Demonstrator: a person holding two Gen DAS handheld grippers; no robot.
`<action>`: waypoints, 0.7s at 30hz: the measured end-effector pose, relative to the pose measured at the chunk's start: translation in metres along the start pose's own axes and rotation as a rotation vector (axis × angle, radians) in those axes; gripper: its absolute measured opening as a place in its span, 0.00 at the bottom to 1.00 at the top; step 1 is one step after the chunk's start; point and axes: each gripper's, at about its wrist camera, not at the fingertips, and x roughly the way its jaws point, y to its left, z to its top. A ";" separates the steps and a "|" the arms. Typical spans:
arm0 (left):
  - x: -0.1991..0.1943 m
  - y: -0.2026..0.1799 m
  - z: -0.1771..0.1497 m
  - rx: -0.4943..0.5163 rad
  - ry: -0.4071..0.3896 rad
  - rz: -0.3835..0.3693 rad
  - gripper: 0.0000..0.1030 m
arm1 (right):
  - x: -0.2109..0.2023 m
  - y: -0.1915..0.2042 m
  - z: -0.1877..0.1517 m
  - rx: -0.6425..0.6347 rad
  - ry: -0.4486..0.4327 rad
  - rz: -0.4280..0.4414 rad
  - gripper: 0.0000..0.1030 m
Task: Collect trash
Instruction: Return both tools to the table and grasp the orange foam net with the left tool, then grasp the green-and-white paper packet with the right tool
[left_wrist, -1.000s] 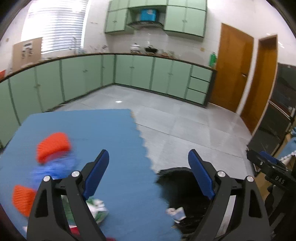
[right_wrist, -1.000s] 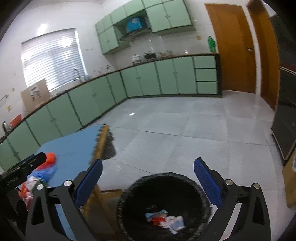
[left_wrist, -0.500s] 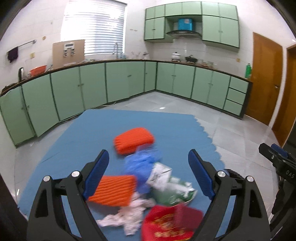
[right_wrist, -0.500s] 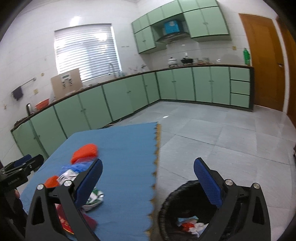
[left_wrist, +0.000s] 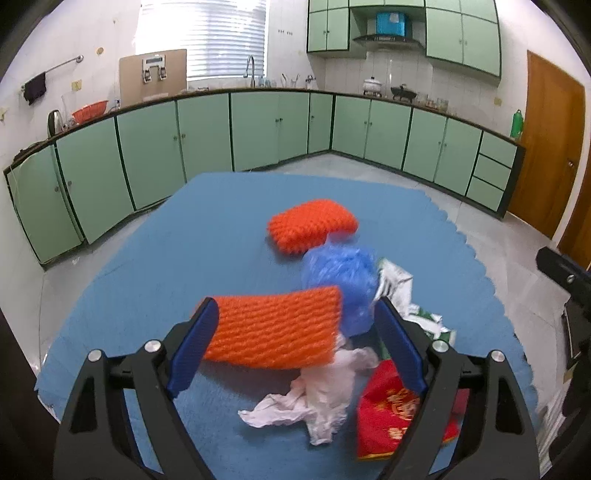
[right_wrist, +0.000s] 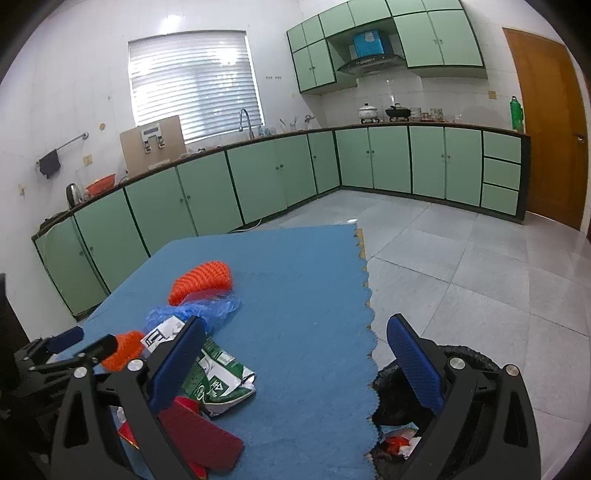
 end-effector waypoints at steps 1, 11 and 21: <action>0.004 0.003 -0.001 -0.002 0.006 0.002 0.78 | 0.002 0.002 -0.001 -0.004 0.004 0.000 0.94; 0.035 0.012 -0.009 -0.011 0.082 -0.024 0.38 | 0.021 0.034 -0.004 -0.044 0.039 0.063 0.92; 0.025 0.038 0.000 -0.061 0.035 -0.004 0.06 | 0.037 0.081 -0.008 -0.094 0.077 0.148 0.92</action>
